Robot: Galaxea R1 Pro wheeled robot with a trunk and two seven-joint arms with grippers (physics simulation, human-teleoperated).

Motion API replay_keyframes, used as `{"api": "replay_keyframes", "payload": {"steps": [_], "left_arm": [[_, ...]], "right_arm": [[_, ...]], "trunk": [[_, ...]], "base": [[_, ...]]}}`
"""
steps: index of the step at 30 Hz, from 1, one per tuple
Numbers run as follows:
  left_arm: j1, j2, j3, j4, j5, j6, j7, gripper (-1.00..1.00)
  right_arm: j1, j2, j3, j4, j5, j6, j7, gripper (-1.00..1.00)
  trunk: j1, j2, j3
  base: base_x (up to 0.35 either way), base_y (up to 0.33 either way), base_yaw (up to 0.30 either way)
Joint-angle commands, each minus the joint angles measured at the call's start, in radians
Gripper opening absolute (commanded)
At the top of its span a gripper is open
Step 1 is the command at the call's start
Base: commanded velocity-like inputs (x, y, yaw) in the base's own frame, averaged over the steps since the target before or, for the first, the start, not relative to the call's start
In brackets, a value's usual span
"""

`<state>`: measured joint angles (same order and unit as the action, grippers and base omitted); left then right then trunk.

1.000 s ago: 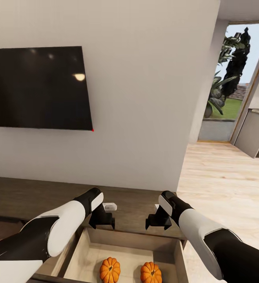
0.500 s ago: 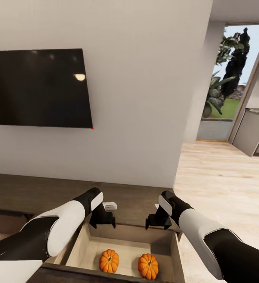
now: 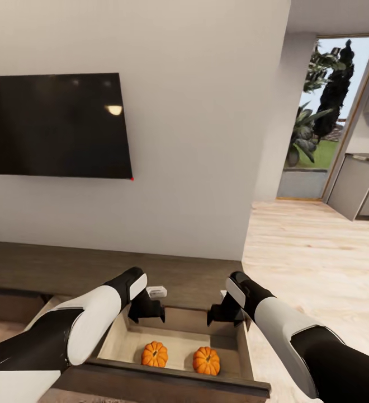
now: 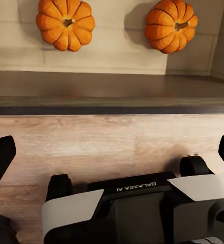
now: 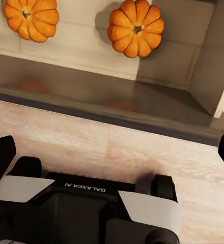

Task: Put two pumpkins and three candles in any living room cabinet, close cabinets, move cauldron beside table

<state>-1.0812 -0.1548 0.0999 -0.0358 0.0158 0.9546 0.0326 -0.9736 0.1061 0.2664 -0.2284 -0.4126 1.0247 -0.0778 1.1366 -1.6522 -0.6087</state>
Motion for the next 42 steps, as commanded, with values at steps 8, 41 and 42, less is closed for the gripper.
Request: {"api": "replay_keyframes", "payload": {"steps": [8, 41, 42], "left_arm": [[0.0, 0.0, 0.007, -0.001, 0.001, -0.006, 0.004, 1.0], [0.001, 0.002, 0.007, -0.001, 0.001, -0.057, 0.004, 1.0], [0.001, 0.002, 0.007, -0.001, 0.001, -0.064, 0.004, 1.0]], "right_arm": [[0.0, 0.0, 0.007, -0.002, -0.011, 0.002, -0.008, 1.0], [0.0, 0.001, 0.009, -0.001, -0.011, -0.002, -0.007, 1.0], [0.0, 0.001, 0.009, -0.001, -0.011, -0.003, -0.007, 1.0]], "trunk": [[-0.001, -0.001, -0.001], [-0.001, -0.001, -0.001], [-0.001, -0.001, -0.001]], "base": [[-0.115, -0.028, 0.0], [-0.184, -0.066, 0.0], [-0.156, -0.057, 0.0]]}}
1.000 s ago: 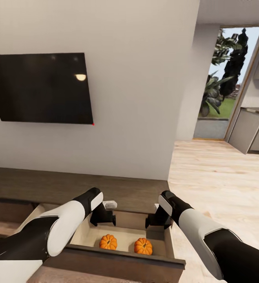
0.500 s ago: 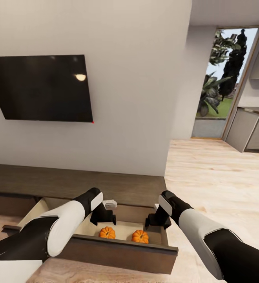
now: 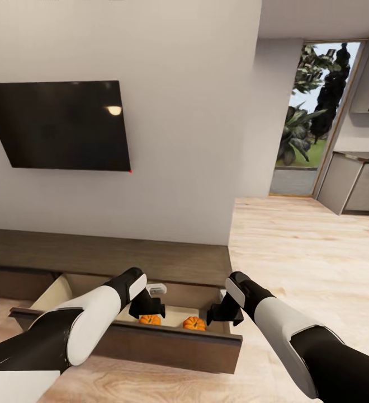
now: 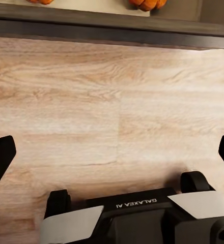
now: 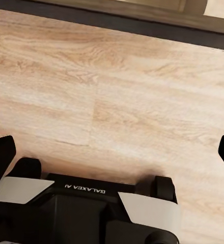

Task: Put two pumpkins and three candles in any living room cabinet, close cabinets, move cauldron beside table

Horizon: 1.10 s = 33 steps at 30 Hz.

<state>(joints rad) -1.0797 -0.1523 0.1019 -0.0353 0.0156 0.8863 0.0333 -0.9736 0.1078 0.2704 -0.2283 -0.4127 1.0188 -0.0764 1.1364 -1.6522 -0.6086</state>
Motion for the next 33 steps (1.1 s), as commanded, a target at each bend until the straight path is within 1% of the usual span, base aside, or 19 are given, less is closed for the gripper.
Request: {"api": "replay_keyframes", "payload": {"steps": [1, 3, 10, 16, 17, 19, 20, 22, 26, 29, 33], "left_arm": [[0.0, 0.0, 0.005, -0.001, 0.001, -0.003, 0.003, 1.0], [0.0, 0.0, 0.006, -0.001, 0.002, -0.032, 0.003, 1.0], [0.0, 0.005, 0.007, -0.003, 0.001, -0.051, 0.003, 1.0], [0.0, 0.027, 0.007, -0.002, 0.001, -0.11, 0.003, 1.0], [0.0, 0.03, 0.007, -0.002, 0.001, -0.113, 0.003, 1.0], [0.0, 0.046, 0.007, -0.002, 0.002, -0.125, 0.003, 1.0], [0.0, 0.048, 0.007, -0.002, 0.003, -0.126, 0.003, 1.0], [0.0, 0.052, 0.007, -0.002, 0.007, -0.128, 0.003, 1.0], [0.0, 0.06, 0.007, -0.003, 0.036, -0.133, 0.003, 1.0], [0.0, 0.062, 0.007, -0.002, 0.059, -0.167, 0.003, 1.0], [0.0, 0.063, 0.007, -0.001, 0.067, -0.201, 0.005, 1.0]], "right_arm": [[0.0, 0.0, 0.006, -0.001, -0.011, 0.003, -0.008, 1.0], [0.0, 0.001, 0.007, -0.001, -0.011, -0.005, -0.008, 1.0], [0.0, 0.005, 0.007, 0.0, -0.011, -0.034, -0.008, 1.0], [0.0, 0.011, 0.008, 0.004, -0.01, -0.1, -0.008, 1.0], [0.0, 0.011, 0.008, 0.005, -0.009, -0.108, -0.007, 1.0], [0.0, 0.015, 0.009, 0.007, -0.008, -0.145, -0.007, 1.0], [0.0, 0.015, 0.009, 0.007, -0.008, -0.149, -0.007, 1.0], [0.001, 0.016, 0.01, 0.007, -0.008, -0.158, -0.007, 1.0], [0.001, 0.016, 0.01, 0.007, -0.008, -0.173, -0.006, 1.0], [0.001, 0.017, 0.011, 0.007, -0.008, -0.217, -0.006, 1.0], [0.001, 0.017, 0.011, 0.007, -0.007, -0.246, -0.006, 1.0]], "trunk": [[0.0, -0.001, -0.001], [0.0, -0.001, -0.001], [0.0, -0.001, -0.001], [0.0, -0.001, -0.001], [0.0, -0.001, -0.001], [0.0, -0.001, -0.001], [0.0, -0.001, -0.001], [0.0, -0.001, -0.001], [0.0, -0.001, -0.001], [0.0, -0.001, -0.001], [0.0, -0.001, -0.001]], "base": [[-0.125, -0.046, 0.0], [-0.138, -0.021, 0.0], [-0.225, -0.004, 0.0], [-0.051, -0.001, 0.0], [-0.015, 0.0, 0.0], [-0.005, 0.0, 0.0], [-0.003, 0.0, 0.0], [-0.001, 0.004, 0.0], [-0.001, 0.158, 0.0], [0.0, 0.147, 0.0], [0.0, 0.037, 0.0]]}}
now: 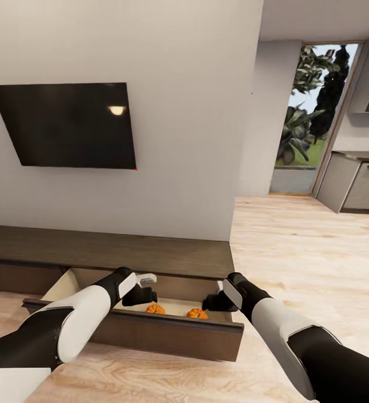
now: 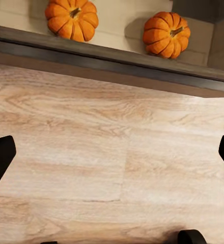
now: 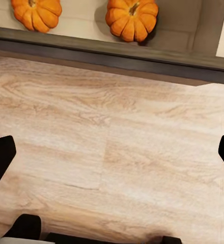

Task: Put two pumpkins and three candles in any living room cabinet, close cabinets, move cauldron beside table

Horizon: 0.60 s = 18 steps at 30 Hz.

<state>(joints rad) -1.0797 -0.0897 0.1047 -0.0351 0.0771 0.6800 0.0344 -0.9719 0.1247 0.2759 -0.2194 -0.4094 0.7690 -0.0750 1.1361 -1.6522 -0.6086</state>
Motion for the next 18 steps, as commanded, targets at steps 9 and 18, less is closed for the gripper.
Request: {"api": "replay_keyframes", "payload": {"steps": [9, 18], "left_arm": [[0.0, 0.002, 0.004, -0.002, 0.009, -0.05, 0.003, 1.0], [0.002, 0.003, 0.002, -0.001, 0.01, -0.146, 0.001, 1.0]], "right_arm": [[0.001, 0.003, 0.007, -0.001, -0.009, -0.014, -0.008, 1.0], [0.006, 0.006, 0.008, -0.001, -0.009, -0.102, -0.008, 1.0]], "trunk": [[0.0, -0.001, -0.001], [0.0, -0.001, -0.001]], "base": [[-0.055, 0.034, 0.0], [-0.034, 0.022, 0.0]]}}
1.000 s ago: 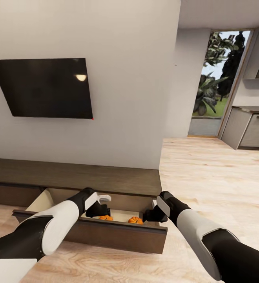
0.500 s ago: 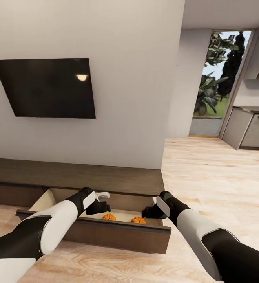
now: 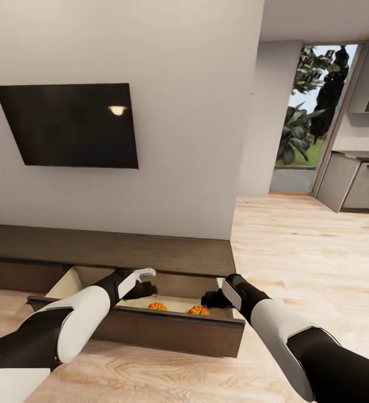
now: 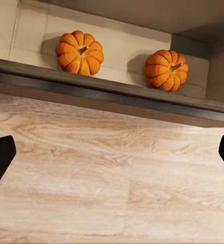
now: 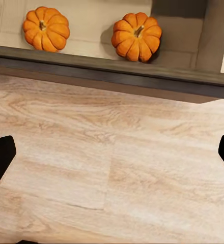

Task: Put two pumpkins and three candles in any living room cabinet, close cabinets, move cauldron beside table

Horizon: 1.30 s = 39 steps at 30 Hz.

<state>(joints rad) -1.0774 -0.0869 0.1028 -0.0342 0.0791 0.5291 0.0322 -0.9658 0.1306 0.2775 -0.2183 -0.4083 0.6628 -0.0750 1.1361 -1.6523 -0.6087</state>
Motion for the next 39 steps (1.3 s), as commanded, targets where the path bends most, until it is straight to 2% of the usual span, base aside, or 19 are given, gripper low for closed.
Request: {"api": "replay_keyframes", "payload": {"steps": [1, 4, 6, 10, 15, 18, 21, 23, 27, 30, 31, 32, 36, 39], "left_arm": [[0.001, -0.001, 0.004, -0.002, 0.008, -0.011, 0.003, 1.0], [0.016, -0.003, 0.003, -0.001, 0.008, -0.051, 0.004, 1.0], [0.046, -0.005, 0.003, -0.001, 0.006, -0.118, 0.005, 1.0], [0.076, -0.009, 0.002, 0.0, 0.005, -0.194, 0.01, 1.0], [0.131, -0.03, 0.001, 0.001, 0.003, -0.335, 0.015, 1.0], [0.148, -0.043, 0.0, 0.01, 0.001, -0.381, 0.016, 1.0], [0.154, -0.046, 0.0, 0.014, 0.0, -0.389, 0.017, 1.0], [0.163, -0.047, 0.0, 0.016, 0.0, -0.409, 0.017, 1.0], [0.177, -0.048, 0.0, 0.019, 0.001, -0.477, 0.017, 1.0], [0.186, -0.047, 0.0, 0.021, 0.001, -0.513, 0.017, 1.0], [0.19, -0.047, 0.0, 0.022, 0.001, -0.525, 0.017, 1.0], [0.192, -0.047, 0.0, 0.023, 0.0, -0.53, 0.017, 1.0], [0.193, -0.047, 0.0, 0.023, 0.0, -0.554, 0.017, 1.0], [0.194, -0.044, 0.001, 0.028, 0.001, -0.611, 0.018, 1.0]], "right_arm": [[0.004, 0.0, 0.006, -0.002, -0.011, -0.012, -0.008, 1.0], [0.026, 0.001, 0.007, -0.002, -0.01, -0.061, -0.008, 1.0], [0.056, 0.009, 0.009, -0.002, -0.008, -0.149, -0.009, 1.0], [0.087, 0.024, 0.009, -0.001, -0.007, -0.234, -0.009, 1.0], [0.134, 0.044, 0.01, -0.001, -0.005, -0.359, -0.01, 1.0], [0.16, 0.044, 0.011, 0.003, -0.003, -0.406, -0.011, 1.0], [0.166, 0.044, 0.011, 0.004, -0.003, -0.433, -0.011, 1.0], [0.169, 0.044, 0.011, 0.006, -0.001, -0.486, -0.011, 1.0], [0.17, 0.044, 0.011, 0.026, 0.029, -0.522, -0.015, 1.0], [0.171, 0.044, 0.011, 0.051, 0.076, -0.554, -0.017, 1.0], [0.171, 0.044, 0.01, 0.065, 0.105, -0.608, -0.018, 1.0], [0.171, 0.044, 0.01, 0.081, 0.115, -0.65, -0.017, 1.0], [0.186, 0.044, 0.011, 0.112, 0.12, -0.71, -0.012, 1.0], [0.221, 0.044, 0.013, 0.131, 0.122, -0.776, -0.009, 1.0]], "trunk": [[0.0, -0.001, -0.001], [0.011, -0.022, -0.01], [0.019, -0.036, -0.017], [0.034, -0.064, -0.029], [0.054, -0.099, -0.045], [0.065, -0.12, -0.054], [0.077, -0.141, -0.064], [0.084, -0.155, -0.07], [0.1, -0.183, -0.082], [0.111, -0.204, -0.092], [0.115, -0.211, -0.095], [0.119, -0.218, -0.098], [0.134, -0.246, -0.111], [0.146, -0.267, -0.12]], "base": [[-0.001, 0.001, 0.0], [0.0, 0.0, 0.0], [0.0, 0.0, 0.0], [0.0, 0.0, 0.0], [0.0, 0.0, 0.0], [0.0, 0.0, 0.0], [0.0, 0.0, 0.0], [0.0, 0.0, 0.0], [0.0, 0.0, 0.0], [0.0, 0.0, 0.0], [0.0, 0.0, 0.0], [0.0, 0.0, 0.0], [0.0, 0.0, 0.0], [0.0, 0.0, 0.0]]}}
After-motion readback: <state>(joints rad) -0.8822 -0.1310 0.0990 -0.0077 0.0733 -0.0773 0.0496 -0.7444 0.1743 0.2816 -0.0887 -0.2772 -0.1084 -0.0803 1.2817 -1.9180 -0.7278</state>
